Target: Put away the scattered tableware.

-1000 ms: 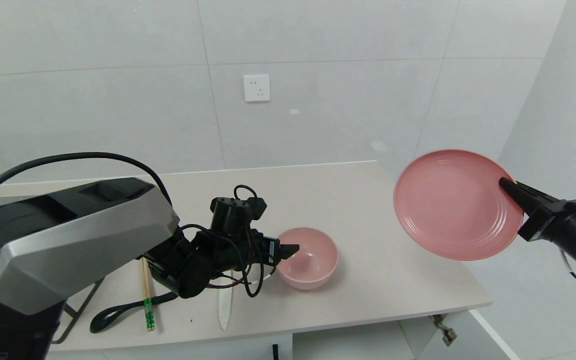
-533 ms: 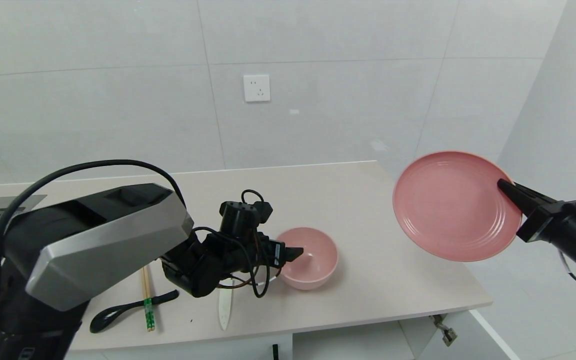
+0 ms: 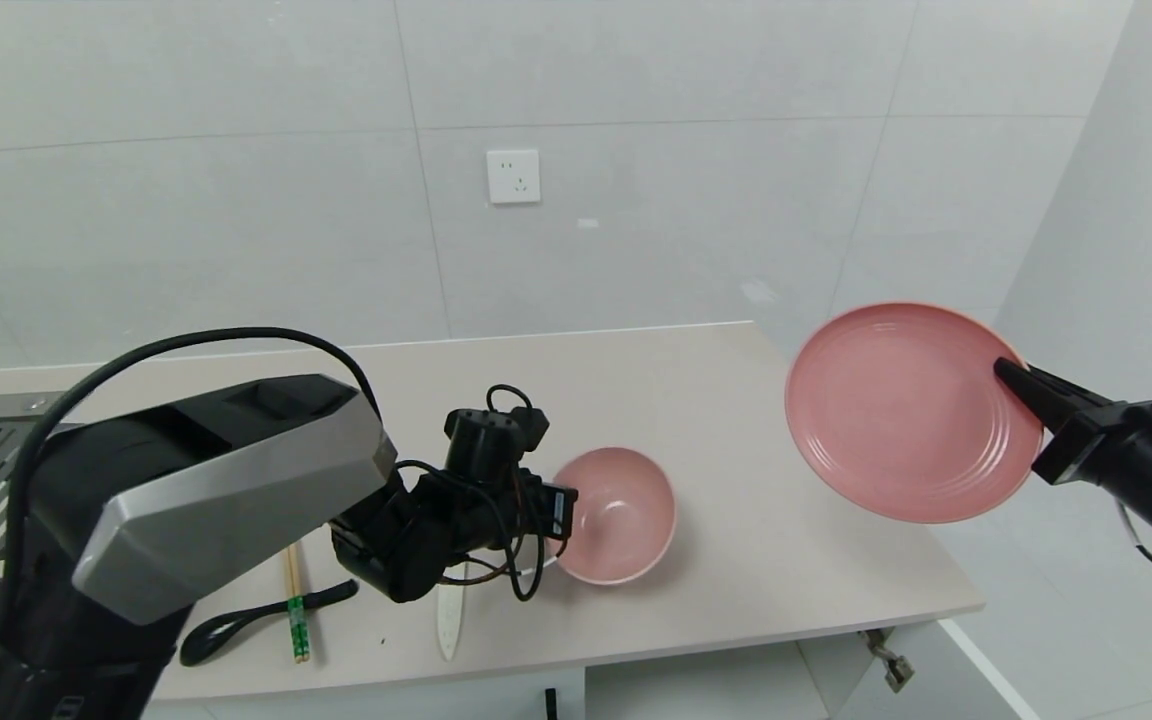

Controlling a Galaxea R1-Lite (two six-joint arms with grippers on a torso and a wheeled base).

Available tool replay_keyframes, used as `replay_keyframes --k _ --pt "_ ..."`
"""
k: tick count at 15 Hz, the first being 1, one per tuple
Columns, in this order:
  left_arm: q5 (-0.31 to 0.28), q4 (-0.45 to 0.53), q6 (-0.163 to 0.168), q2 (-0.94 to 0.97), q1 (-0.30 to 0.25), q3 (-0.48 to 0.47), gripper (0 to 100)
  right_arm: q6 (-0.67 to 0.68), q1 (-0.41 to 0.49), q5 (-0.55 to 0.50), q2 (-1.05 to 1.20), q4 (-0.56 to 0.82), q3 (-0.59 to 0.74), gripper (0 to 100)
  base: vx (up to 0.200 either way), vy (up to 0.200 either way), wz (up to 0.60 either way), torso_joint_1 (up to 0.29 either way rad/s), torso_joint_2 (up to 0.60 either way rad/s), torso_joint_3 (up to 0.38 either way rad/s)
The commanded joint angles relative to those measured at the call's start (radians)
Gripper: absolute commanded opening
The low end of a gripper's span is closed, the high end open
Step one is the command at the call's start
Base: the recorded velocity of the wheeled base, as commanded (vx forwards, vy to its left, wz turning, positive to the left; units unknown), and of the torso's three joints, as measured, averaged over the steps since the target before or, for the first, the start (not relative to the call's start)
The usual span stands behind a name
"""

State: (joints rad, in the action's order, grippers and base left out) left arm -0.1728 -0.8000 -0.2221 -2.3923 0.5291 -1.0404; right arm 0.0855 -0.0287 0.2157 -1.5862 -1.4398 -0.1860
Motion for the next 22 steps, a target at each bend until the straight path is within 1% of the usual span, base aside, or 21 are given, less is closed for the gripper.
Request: replay_keyframes --k 1,2,3,5,7,8,9,10,11,12,13,14,15,16,17,18,20,21,22 --pt "0.006 -0.039 0.006 0.055 -0.003 0.031 0 0.0 0.0 0.001 -0.001 -0.001 0.0 0 0.0 0.0 0.0 0.0 0.0 0.0" --pt "0.007 -0.053 0.007 0.079 -0.005 0.045 0 0.0 0.0 0.001 -0.001 -0.001 0.0 0 0.0 0.0 0.0 0.0 0.0 0.0" --pt "0.007 -0.068 0.02 0.133 -0.009 0.077 0 0.0 0.0 0.001 -0.001 -0.001 0.0 0 0.0 0.0 0.0 0.0 0.0 0.0" --pt "0.007 -0.079 0.033 0.209 -0.018 0.125 0 0.0 0.0 -0.001 -0.001 -0.001 0.0 0 0.0 0.0 0.0 0.0 0.0 0.0" --pt "0.007 -0.13 0.092 0.283 -0.021 0.2 0 0.0 0.0 0.001 -0.001 -0.001 0.0 0 0.0 0.0 0.0 0.0 0.0 0.0" --pt "0.007 -0.188 0.109 0.325 -0.021 0.26 0 0.0 0.0 0.001 -0.001 -0.001 0.0 0 0.0 0.0 0.0 0.0 0.0 0.0" --pt "0.012 -0.243 0.113 0.366 -0.015 0.316 0 0.0 0.0 0.001 -0.001 -0.002 -0.001 0 0.0 0.0 0.0 0.0 0.0 0.0" --pt "0.047 -0.304 0.113 0.432 -0.017 0.402 0 0.0 0.0 0.001 0.0 -0.004 -0.01 0 0.0 0.0 0.0 0.0 0.0 0.0" --pt "0.064 -0.34 0.11 0.484 -0.023 0.461 0 0.0 0.0 0.001 0.0 -0.005 -0.021 0 0.0 0.0 0.0 0.0 0.0 0.0" --pt "0.068 -0.383 0.106 0.533 -0.029 0.52 0 0.0 -0.007 0.001 0.0 -0.007 -0.033 0 0.0 0.0 0.0 0.0 0.0 0.0" --pt "0.068 -0.447 0.096 0.568 -0.038 0.566 0 0.005 -0.03 0.005 -0.001 -0.021 -0.038 0 0.0 0.0 0.0 0.0 0.0 0.0" --pt "0.072 -0.567 0.081 0.601 -0.041 0.62 0 0.013 -0.054 0.019 -0.006 -0.054 -0.04 0 0.0 0.0 0.0 0.0 0.0 0.0" --pt "0.091 -0.68 0.079 0.616 -0.043 0.671 0 0.014 -0.074 0.019 -0.012 -0.067 -0.043 0 0.0 0.0 0.0 0.0 0.0 0.0" --pt "0.107 -0.729 0.078 0.624 -0.044 0.697 0 0.016 -0.079 0.02 -0.012 -0.067 -0.044 0 0.0 0.0 0.0 0.0 0.0 0.0" --pt "0.116 -0.771 0.073 0.644 -0.072 0.726 0 0.013 -0.085 0.022 -0.021 -0.068 -0.046 0 0.0 0.0 0.0 0.0 0.0 0.0" --pt "0.111 -0.771 0.073 0.653 -0.101 0.72 0 0.013 -0.088 0.025 -0.029 -0.068 -0.046 0 0.0 0.0 0.0 0.0 0.0 0.0" --pt "0.111 -0.771 0.069 0.682 -0.153 0.671 0 0.02 -0.089 0.057 -0.029 -0.07 -0.056 0 0.0 0.0 0.0 0.0 0.0 0.0" --pt "0.11 -0.771 0.061 0.706 -0.204 0.645 0 0.051 -0.099 0.062 -0.026 -0.07 -0.058 0 0.0 0.0 0.0 0.0 0.0 0.0" --pt "0.099 -0.771 0.058 0.733 -0.242 0.631 0 0.122 -0.12 0.062 -0.009 -0.068 -0.053 0 0.0 0.0 0.0 0.0 0.0 0.0"
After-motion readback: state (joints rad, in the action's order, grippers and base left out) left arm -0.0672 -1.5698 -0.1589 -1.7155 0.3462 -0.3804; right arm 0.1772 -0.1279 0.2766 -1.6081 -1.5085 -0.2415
